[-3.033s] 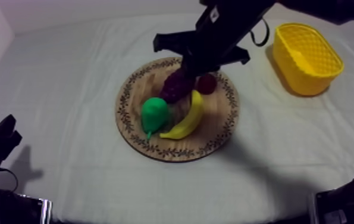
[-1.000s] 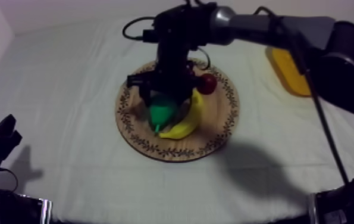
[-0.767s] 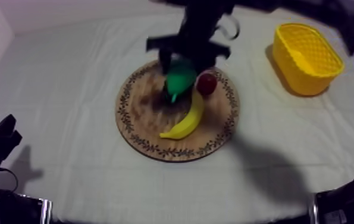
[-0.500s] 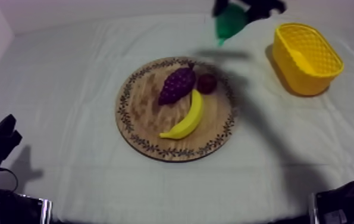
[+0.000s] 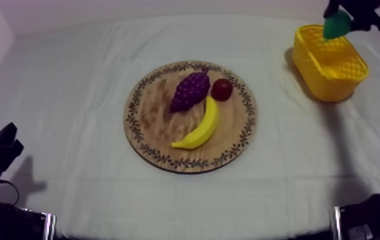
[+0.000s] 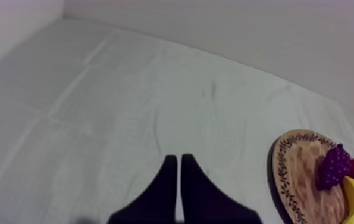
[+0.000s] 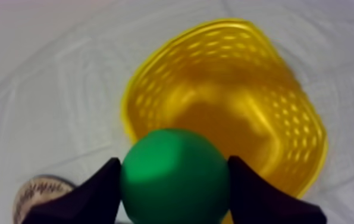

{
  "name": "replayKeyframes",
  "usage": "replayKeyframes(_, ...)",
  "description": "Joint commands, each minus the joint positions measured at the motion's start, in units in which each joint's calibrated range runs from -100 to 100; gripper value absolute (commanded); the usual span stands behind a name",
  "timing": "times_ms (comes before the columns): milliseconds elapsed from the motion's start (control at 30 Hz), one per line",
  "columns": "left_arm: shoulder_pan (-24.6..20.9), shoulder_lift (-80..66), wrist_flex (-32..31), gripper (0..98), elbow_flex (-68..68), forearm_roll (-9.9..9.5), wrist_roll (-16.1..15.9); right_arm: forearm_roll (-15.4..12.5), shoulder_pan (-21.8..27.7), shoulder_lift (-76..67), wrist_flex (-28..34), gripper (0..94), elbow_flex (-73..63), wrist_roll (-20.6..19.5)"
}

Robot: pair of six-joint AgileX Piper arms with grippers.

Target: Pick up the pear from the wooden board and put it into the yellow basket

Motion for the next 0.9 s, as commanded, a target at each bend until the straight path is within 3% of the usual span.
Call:
replayKeyframes(0,0.0,0.0,0.0,0.1,-0.1,-0.01,0.0,0.6,1.3,1.0,-1.2,48.1,1.4,-0.6)
replayKeyframes(167,0.0,0.0,0.0,0.1,-0.1,-0.01,0.0,1.6,2.1,2.9,-2.0,67.2,3.0,-2.1)
replayKeyframes(367,0.0,0.0,0.0,0.1,-0.1,-0.01,0.0,2.0,2.4,0.9,-2.8,74.9,4.6,-1.9)
replayKeyframes(533,0.0,0.0,0.0,0.1,-0.1,-0.01,0.0,1.7,2.4,-8.9,-6.5,67.3,10.4,-0.1)
replayKeyframes(867,0.0,0.0,0.0,0.1,-0.1,-0.01,0.0,-2.8,2.4,-43.7,-16.1,43.5,33.5,7.4)
